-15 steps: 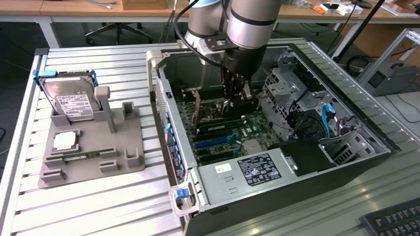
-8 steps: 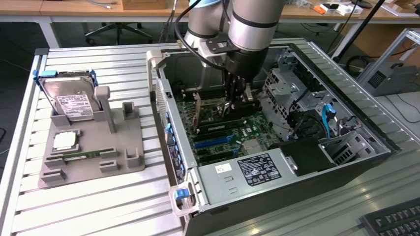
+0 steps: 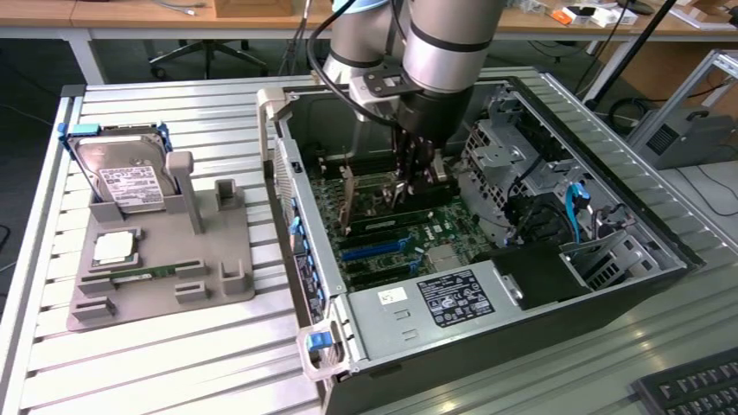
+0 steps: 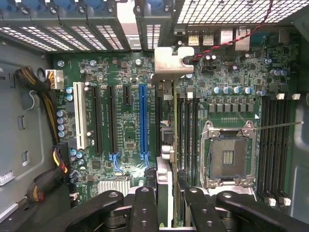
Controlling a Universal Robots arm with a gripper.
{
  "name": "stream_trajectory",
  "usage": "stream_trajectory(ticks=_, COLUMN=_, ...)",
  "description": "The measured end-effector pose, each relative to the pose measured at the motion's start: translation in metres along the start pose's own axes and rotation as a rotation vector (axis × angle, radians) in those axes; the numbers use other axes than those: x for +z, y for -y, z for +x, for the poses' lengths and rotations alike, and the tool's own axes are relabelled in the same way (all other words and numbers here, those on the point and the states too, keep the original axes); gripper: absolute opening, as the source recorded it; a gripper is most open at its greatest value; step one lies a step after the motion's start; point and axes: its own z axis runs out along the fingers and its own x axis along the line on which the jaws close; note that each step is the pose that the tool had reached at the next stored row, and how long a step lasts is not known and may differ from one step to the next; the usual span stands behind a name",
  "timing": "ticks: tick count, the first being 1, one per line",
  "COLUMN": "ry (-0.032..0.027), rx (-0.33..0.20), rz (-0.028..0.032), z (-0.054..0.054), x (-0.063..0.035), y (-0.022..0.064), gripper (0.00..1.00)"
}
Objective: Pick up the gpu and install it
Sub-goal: 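Insert the gpu into the slot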
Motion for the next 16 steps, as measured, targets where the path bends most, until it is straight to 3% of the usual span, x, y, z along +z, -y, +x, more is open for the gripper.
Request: stream_trajectory(ticks=16, ry=0.0, rx=0.0, rz=0.0, z=0.0063, x=0.0007, y=0.0, gripper=0.27)
